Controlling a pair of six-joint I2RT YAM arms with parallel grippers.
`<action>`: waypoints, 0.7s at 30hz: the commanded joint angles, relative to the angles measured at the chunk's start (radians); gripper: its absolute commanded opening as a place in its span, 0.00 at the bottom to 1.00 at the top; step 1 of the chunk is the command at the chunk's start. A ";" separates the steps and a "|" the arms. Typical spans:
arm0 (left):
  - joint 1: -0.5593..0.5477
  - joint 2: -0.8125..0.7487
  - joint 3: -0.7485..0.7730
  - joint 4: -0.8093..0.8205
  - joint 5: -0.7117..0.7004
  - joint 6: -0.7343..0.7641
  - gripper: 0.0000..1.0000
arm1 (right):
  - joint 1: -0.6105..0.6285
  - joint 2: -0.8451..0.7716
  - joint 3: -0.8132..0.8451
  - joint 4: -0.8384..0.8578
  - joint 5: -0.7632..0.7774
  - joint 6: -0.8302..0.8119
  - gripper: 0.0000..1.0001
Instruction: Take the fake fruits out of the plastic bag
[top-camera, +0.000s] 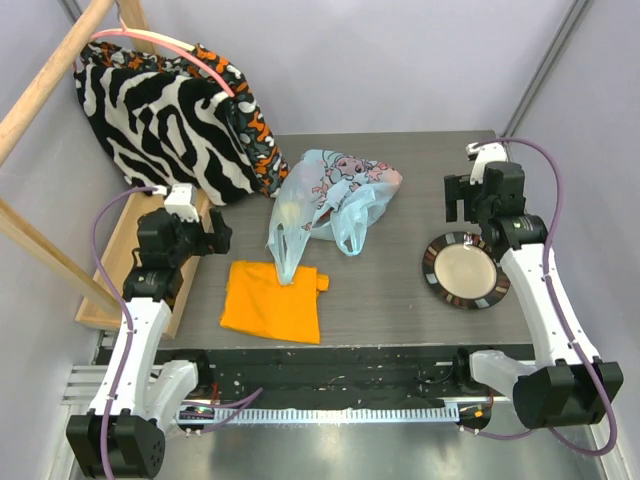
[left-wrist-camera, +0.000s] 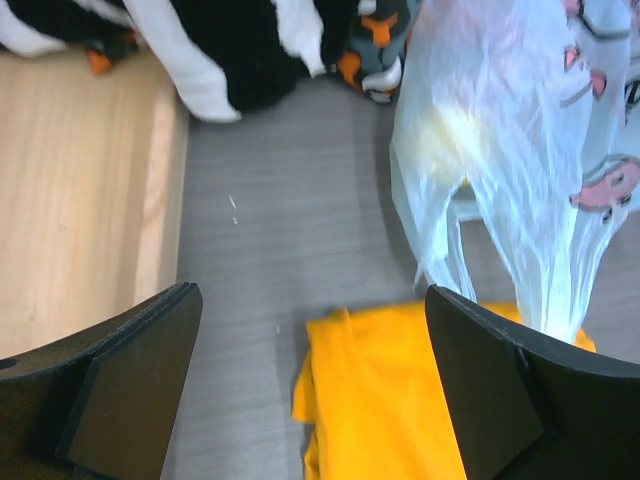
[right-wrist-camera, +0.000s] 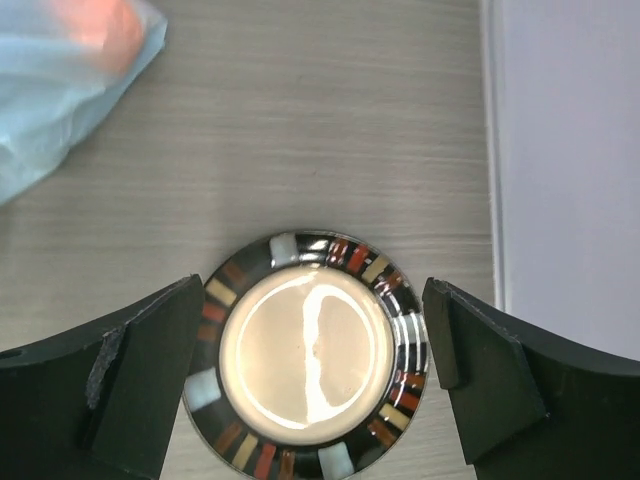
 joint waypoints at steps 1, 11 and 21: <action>0.002 -0.006 0.062 -0.118 0.058 0.027 1.00 | 0.001 0.057 0.061 -0.053 -0.122 -0.087 1.00; -0.067 0.096 0.191 -0.401 0.330 0.093 1.00 | 0.076 0.347 0.364 -0.001 -0.439 -0.208 1.00; -0.274 0.319 0.247 -0.019 0.220 -0.258 1.00 | 0.242 0.675 0.653 0.110 -0.469 -0.141 1.00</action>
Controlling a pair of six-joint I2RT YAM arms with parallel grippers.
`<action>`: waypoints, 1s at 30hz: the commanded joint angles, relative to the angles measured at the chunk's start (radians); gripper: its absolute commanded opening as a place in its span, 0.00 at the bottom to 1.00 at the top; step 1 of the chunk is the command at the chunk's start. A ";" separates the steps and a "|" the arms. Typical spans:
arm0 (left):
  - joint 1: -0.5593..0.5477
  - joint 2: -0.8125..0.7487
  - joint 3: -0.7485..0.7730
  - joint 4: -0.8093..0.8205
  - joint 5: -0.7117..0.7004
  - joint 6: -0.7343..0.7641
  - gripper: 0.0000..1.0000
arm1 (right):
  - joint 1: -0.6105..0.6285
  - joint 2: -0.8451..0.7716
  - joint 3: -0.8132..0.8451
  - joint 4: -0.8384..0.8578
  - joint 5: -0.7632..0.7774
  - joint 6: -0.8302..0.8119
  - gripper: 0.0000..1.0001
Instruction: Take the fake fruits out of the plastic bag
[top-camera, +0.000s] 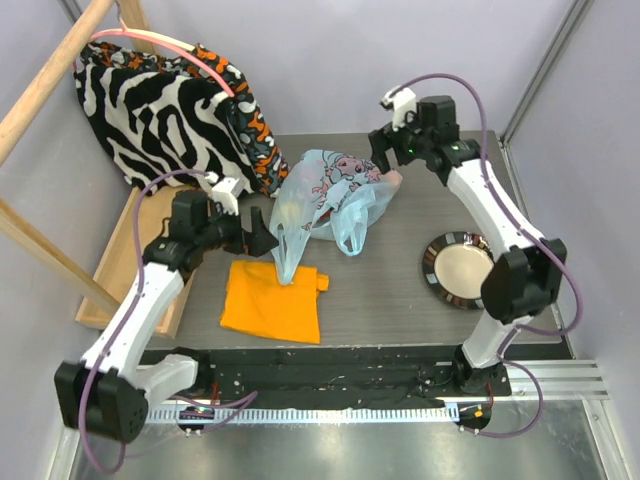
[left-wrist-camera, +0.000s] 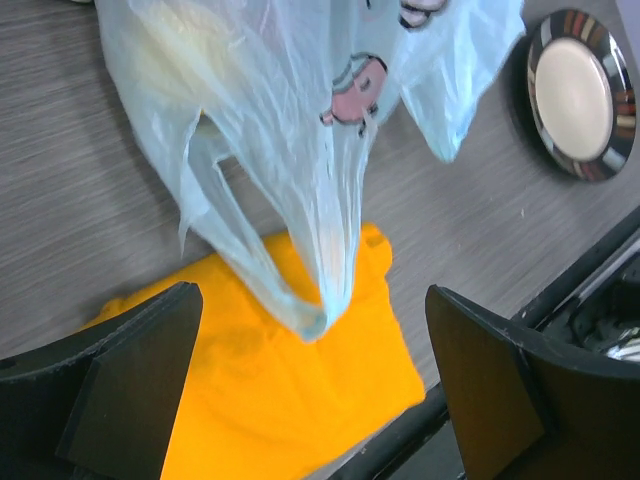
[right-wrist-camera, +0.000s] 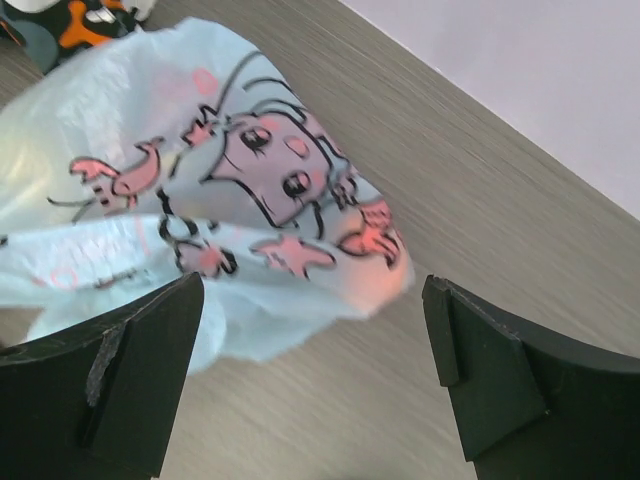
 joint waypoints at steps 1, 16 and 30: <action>-0.060 0.197 0.092 0.171 -0.094 -0.170 1.00 | 0.053 0.084 0.100 0.038 -0.050 0.028 1.00; -0.278 0.422 0.057 0.231 -0.313 0.052 1.00 | 0.177 -0.094 -0.351 -0.063 -0.122 0.325 0.99; -0.250 0.682 0.477 0.171 -0.309 0.092 0.00 | -0.007 0.241 0.103 0.060 0.105 0.497 0.01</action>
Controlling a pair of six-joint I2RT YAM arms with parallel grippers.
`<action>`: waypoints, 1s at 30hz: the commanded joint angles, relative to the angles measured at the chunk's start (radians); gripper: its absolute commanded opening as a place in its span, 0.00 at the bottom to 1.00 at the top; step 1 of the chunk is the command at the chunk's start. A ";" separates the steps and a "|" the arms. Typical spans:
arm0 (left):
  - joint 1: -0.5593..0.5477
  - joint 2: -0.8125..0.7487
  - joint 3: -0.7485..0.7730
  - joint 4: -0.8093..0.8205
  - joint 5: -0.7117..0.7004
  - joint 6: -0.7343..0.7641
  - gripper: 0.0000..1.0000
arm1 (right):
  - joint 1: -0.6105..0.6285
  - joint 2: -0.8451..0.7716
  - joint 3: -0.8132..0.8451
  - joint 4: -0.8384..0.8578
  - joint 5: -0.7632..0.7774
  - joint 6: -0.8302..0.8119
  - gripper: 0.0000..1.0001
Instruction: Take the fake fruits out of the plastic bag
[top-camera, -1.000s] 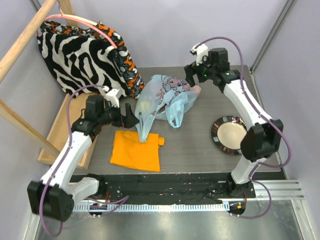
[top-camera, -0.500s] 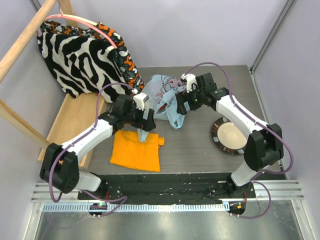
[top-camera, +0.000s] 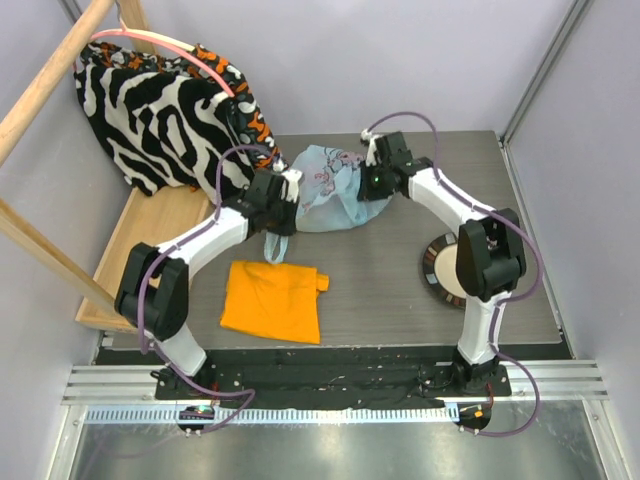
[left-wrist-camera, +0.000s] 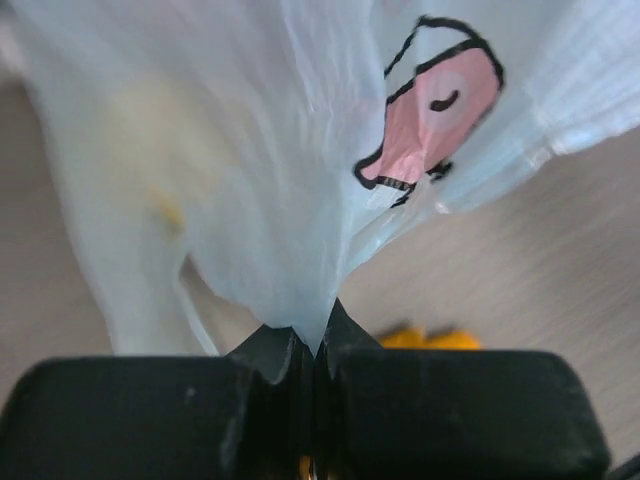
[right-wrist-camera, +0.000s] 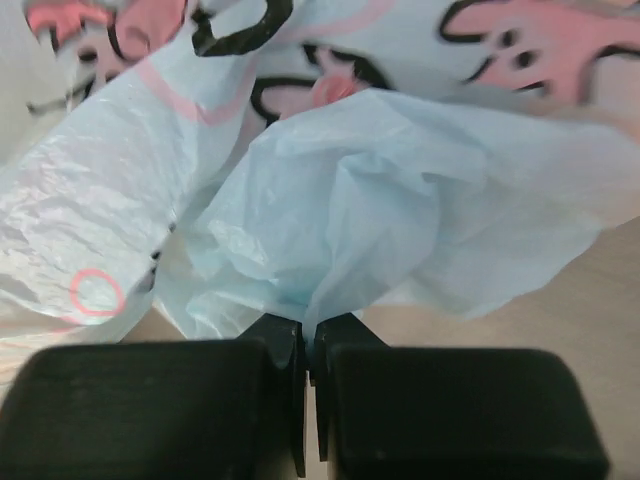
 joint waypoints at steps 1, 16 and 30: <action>0.012 0.077 0.262 0.077 0.054 0.069 0.00 | -0.161 0.045 0.288 0.089 0.045 0.029 0.01; 0.020 0.263 0.757 -0.057 0.301 0.095 0.00 | -0.480 -0.112 0.221 0.109 -0.033 -0.169 0.01; -0.074 0.045 0.360 -0.033 0.286 -0.094 0.85 | -0.462 -0.539 -0.089 -0.300 -0.336 -0.310 0.86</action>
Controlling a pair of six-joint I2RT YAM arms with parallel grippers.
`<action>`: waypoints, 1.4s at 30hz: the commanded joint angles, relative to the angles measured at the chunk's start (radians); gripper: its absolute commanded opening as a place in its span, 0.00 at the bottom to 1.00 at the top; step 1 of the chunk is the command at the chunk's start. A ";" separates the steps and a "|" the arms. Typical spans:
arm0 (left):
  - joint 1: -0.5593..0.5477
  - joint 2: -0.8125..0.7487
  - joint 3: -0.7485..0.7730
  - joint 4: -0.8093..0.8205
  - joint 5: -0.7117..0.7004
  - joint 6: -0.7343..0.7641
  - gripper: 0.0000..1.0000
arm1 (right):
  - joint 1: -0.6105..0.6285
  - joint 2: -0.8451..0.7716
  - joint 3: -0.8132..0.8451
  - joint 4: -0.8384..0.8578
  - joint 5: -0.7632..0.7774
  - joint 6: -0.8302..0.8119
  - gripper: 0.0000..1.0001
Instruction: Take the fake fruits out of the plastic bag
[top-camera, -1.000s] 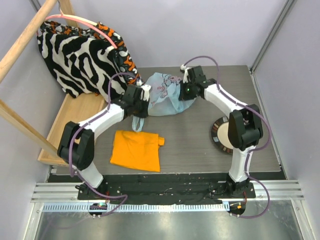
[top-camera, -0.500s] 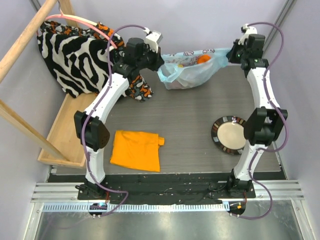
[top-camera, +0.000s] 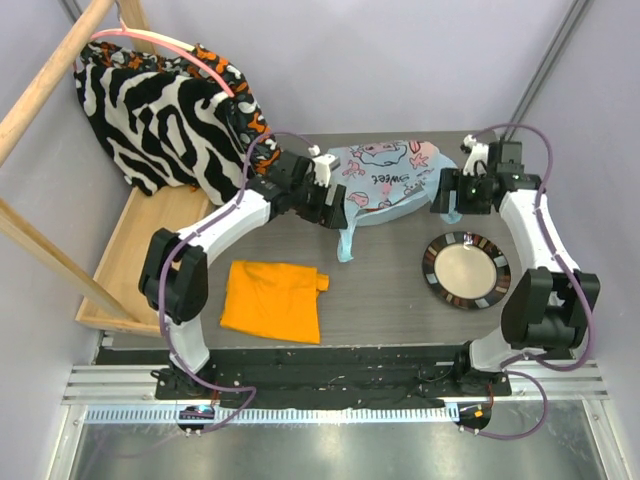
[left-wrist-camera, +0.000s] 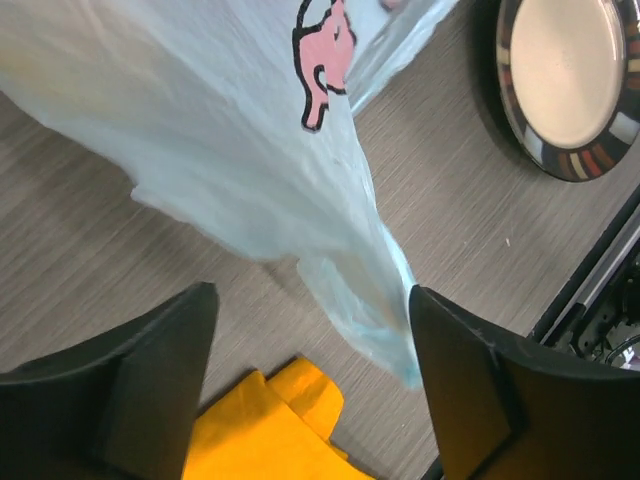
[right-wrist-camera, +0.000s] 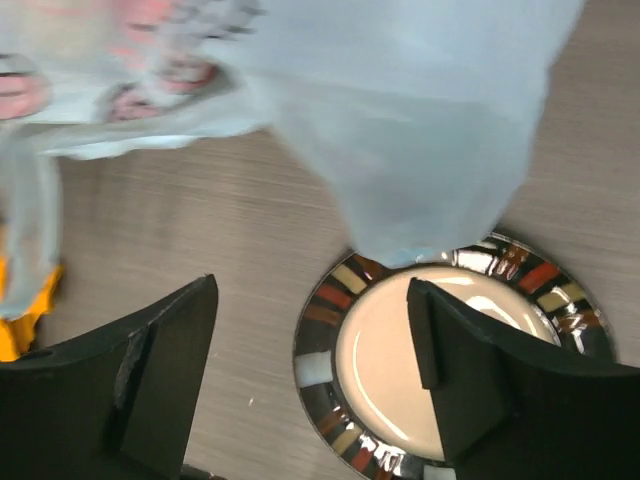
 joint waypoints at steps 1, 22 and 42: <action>0.010 -0.163 0.034 0.018 -0.043 -0.052 0.86 | 0.046 -0.161 0.224 -0.147 -0.218 -0.127 0.87; -0.187 -0.113 -0.290 0.381 -0.194 -0.158 1.00 | 0.365 0.016 0.313 -0.070 -0.040 -0.192 0.56; -0.208 -0.148 -0.204 0.292 -0.031 -0.003 0.87 | 0.301 -0.008 0.266 -0.015 0.106 -0.123 0.57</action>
